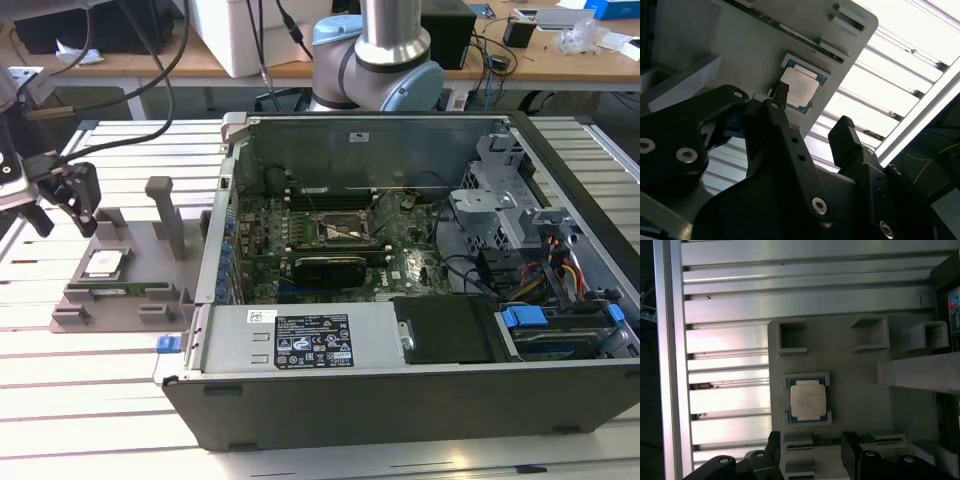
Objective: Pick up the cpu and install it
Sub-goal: 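Pick up the cpu and move it towards the insertion slot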
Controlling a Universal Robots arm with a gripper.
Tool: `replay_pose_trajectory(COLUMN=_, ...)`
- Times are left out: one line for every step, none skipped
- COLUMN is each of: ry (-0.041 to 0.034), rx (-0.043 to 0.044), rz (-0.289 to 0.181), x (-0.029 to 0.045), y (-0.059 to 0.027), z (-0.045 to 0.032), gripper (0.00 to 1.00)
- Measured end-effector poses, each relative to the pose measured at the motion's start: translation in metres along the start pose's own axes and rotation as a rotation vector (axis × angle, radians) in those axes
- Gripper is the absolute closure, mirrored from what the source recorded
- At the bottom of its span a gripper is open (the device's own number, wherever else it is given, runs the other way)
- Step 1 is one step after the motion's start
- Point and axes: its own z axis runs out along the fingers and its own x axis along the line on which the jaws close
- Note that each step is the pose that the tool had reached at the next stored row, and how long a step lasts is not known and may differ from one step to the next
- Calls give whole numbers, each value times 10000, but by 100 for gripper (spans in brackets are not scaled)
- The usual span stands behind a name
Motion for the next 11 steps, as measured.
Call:
replay_pose_trajectory(ry=0, rx=14, rz=0, x=-3, y=9, z=10, gripper=40)
replay_pose_trajectory(ry=-8, rx=125, rz=-4, x=-15, y=44, z=43, gripper=40)
replay_pose_trajectory(ry=-13, rx=186, rz=-5, x=-20, y=60, z=53, gripper=40)
replay_pose_trajectory(ry=-18, rx=243, rz=-7, x=-25, y=73, z=58, gripper=40)
replay_pose_trajectory(ry=-28, rx=406, rz=-15, x=-34, y=102, z=68, gripper=40)
replay_pose_trajectory(ry=-41, rx=549, rz=-27, x=-41, y=127, z=77, gripper=40)
replay_pose_trajectory(ry=-50, rx=676, rz=-63, x=-43, y=145, z=85, gripper=40)
replay_pose_trajectory(ry=-52, rx=708, rz=-136, x=-42, y=153, z=89, gripper=40)
replay_pose_trajectory(ry=-54, rx=720, rz=-231, x=-42, y=155, z=92, gripper=40)
replay_pose_trajectory(ry=-52, rx=727, rz=-373, x=-43, y=156, z=94, gripper=40)
replay_pose_trajectory(ry=-50, rx=735, rz=-518, x=-43, y=156, z=96, gripper=40)
